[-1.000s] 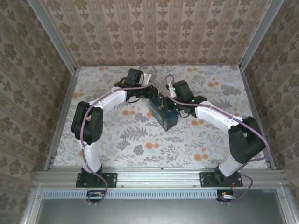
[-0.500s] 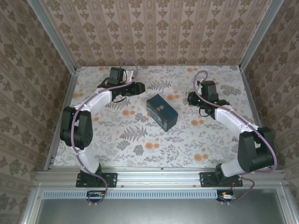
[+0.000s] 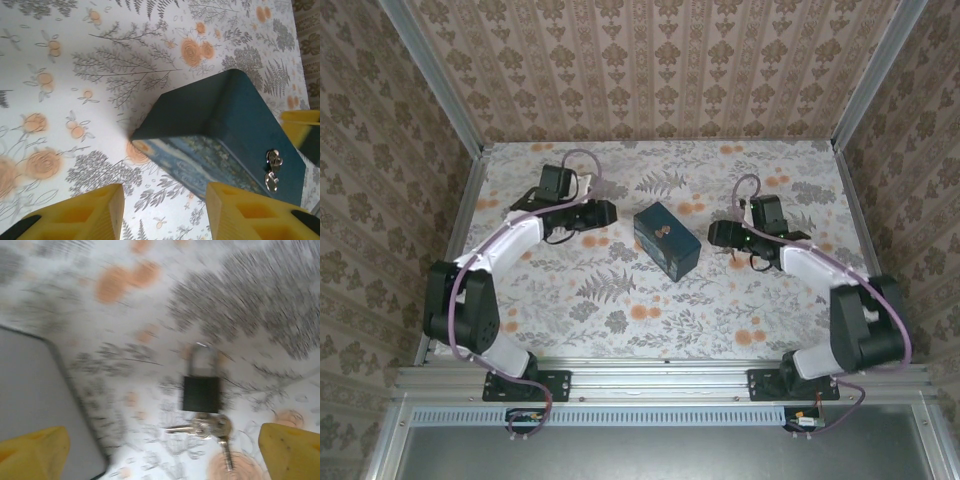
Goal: Unlock a padlock with a key
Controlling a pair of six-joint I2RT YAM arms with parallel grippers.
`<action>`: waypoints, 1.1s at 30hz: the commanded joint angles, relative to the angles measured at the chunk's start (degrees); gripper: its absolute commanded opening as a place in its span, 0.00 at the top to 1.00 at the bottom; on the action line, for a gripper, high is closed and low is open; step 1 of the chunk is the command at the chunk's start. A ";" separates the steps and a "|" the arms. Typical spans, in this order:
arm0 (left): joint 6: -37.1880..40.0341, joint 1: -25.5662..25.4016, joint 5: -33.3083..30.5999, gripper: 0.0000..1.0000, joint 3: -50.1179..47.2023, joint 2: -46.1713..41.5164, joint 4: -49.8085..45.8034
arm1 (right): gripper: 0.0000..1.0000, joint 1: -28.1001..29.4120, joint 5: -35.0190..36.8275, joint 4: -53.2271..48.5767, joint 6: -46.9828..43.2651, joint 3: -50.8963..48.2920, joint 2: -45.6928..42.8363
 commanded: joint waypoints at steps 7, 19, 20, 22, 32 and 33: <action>2.43 3.75 -1.04 0.53 -2.66 -4.55 -3.72 | 0.00 16.98 -3.23 -9.53 -13.55 8.43 -4.70; 3.30 3.80 -1.11 0.53 -1.80 -6.72 -5.28 | 0.00 22.08 11.71 -11.32 -20.12 11.21 7.50; 3.24 3.80 -1.06 0.53 -1.80 -6.76 -5.25 | 0.00 22.21 11.63 -10.69 -19.99 11.06 7.70; 3.29 3.89 -1.07 0.53 -1.76 -6.88 -5.20 | 0.04 22.39 10.02 -9.43 -20.03 10.87 7.92; 3.17 4.85 -1.31 0.53 -2.01 -8.19 -5.44 | 0.32 17.21 -10.49 14.26 9.79 2.18 6.67; 3.19 5.10 -1.31 0.53 -1.92 -8.63 -5.69 | 0.31 16.97 -13.07 20.96 16.40 -0.14 7.21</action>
